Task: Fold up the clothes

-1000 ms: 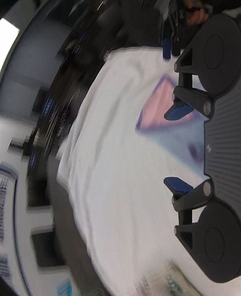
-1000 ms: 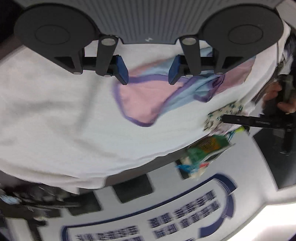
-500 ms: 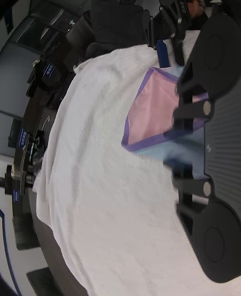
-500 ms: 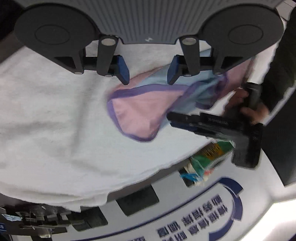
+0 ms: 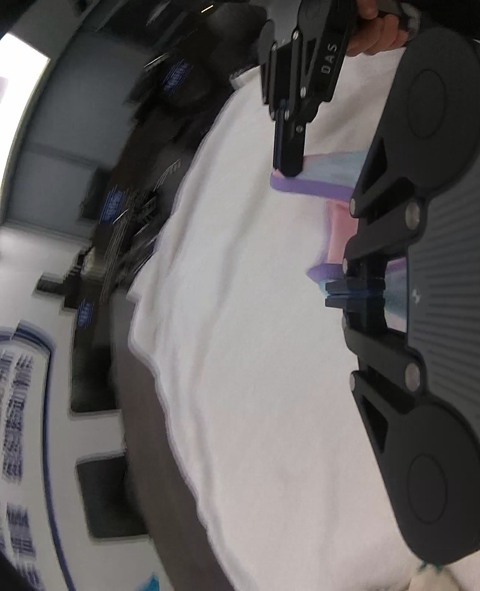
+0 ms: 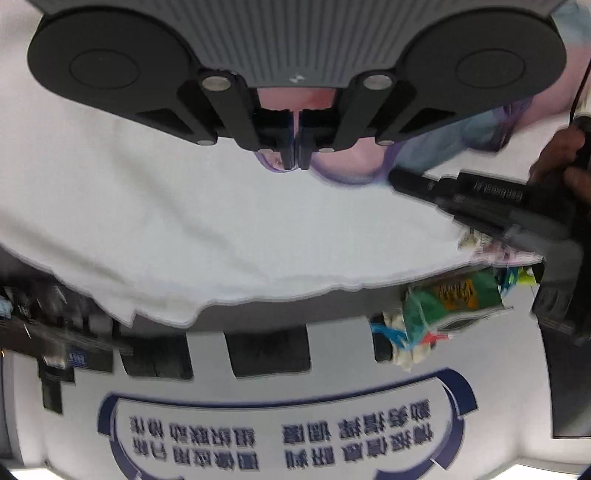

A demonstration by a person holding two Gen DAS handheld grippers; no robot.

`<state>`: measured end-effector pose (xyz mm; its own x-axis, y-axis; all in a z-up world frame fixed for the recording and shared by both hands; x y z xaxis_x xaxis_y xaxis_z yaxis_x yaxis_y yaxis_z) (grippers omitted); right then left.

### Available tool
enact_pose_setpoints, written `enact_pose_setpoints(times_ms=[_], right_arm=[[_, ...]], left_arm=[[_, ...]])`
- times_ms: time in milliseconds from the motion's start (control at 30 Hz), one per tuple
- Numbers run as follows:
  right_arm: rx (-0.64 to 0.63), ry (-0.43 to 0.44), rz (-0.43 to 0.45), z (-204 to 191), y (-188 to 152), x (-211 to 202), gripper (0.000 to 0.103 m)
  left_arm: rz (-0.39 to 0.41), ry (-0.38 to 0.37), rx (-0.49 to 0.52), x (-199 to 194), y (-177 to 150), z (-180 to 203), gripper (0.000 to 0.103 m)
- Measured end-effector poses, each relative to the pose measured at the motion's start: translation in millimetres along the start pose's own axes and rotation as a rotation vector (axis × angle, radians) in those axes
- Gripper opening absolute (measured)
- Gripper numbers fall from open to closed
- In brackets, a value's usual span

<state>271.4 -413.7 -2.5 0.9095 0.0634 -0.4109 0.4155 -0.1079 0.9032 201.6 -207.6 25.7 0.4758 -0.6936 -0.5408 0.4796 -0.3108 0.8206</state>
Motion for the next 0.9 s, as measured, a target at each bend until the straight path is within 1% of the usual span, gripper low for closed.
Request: enact_pose_setpoints(times_ms=[100, 133, 200, 233, 267, 300, 333, 367, 400, 433, 467, 500, 533, 567, 600, 667, 700, 800, 867, 900], right_arm=[[-0.061, 0.044, 0.033, -9, 33, 22, 0.001], [-0.085, 0.057, 0.042, -13, 43, 31, 0.001], [-0.132, 0.081, 0.058, -21, 64, 47, 0.001], [-0.159, 0.068, 0.035, -23, 70, 62, 0.001], [-0.163, 0.046, -0.008, -20, 71, 83, 0.001], [-0.163, 0.022, -0.054, -15, 71, 104, 0.002], [-0.170, -0.028, -0.105, -11, 66, 120, 0.005], [-0.178, -0.083, -0.158, -7, 60, 136, 0.007], [-0.185, -0.138, -0.211, -3, 54, 151, 0.007], [-0.200, -0.139, -0.203, -5, 48, 146, 0.009], [-0.216, -0.130, -0.183, -8, 43, 137, 0.012], [-0.209, -0.089, -0.150, -11, 38, 119, 0.032], [-0.198, -0.042, -0.115, -15, 34, 98, 0.053], [-0.177, 0.013, -0.079, -17, 27, 73, 0.055], [-0.165, 0.070, -0.065, -23, 21, 53, 0.055], [-0.176, 0.188, -0.067, -39, -1, 13, 0.055], [-0.190, 0.246, -0.067, -48, -13, -7, 0.055], [-0.200, 0.390, -0.115, -74, -54, -44, 0.055], [-0.220, 0.410, -0.147, -91, -73, -57, 0.055], [-0.232, 0.408, -0.148, -98, -79, -61, 0.055]], left_arm=[[0.106, 0.090, -0.112, -19, 12, -32, 0.000], [0.130, 0.121, -0.146, -24, 15, -43, 0.000], [0.125, 0.213, -0.204, -22, 15, -61, 0.000], [0.118, 0.261, -0.234, -19, 14, -70, 0.000], [0.111, 0.309, -0.263, -17, 14, -79, 0.000], [0.095, 0.336, -0.292, -13, 12, -87, 0.001], [0.076, 0.347, -0.321, -10, 9, -92, 0.005], [0.066, 0.344, -0.347, -14, 6, -96, 0.011], [0.077, 0.318, -0.352, -24, 4, -95, 0.014], [0.097, 0.281, -0.349, -38, 2, -93, 0.017], [0.118, 0.253, -0.337, -55, -1, -88, 0.028], [0.137, 0.226, -0.322, -77, -5, -84, 0.044], [0.155, 0.198, -0.306, -100, -9, -79, 0.052], [0.170, 0.161, -0.281, -120, -17, -73, 0.062], [0.182, 0.120, -0.251, -139, -27, -67, 0.067], [0.172, 0.078, -0.222, -159, -52, -60, 0.068], [0.154, 0.054, -0.215, -165, -65, -58, 0.068], [0.107, -0.011, -0.228, -163, -99, -54, 0.066], [0.084, -0.072, -0.256, -160, -115, -49, 0.066], [0.086, -0.100, -0.245, -159, -121, -43, 0.066]])
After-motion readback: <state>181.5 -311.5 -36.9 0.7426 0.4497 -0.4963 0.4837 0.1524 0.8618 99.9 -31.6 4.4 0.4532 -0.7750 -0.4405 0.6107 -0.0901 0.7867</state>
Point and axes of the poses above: each gripper's, at about its wrist camera, not at the fingertips, and x roughly the way its jaws point, z to its right, y to its top, the point moved 4 cm from there along x, roughly the way its jaws point, and after that the axes turned 5 degrees about z, right-handed, at the moved point
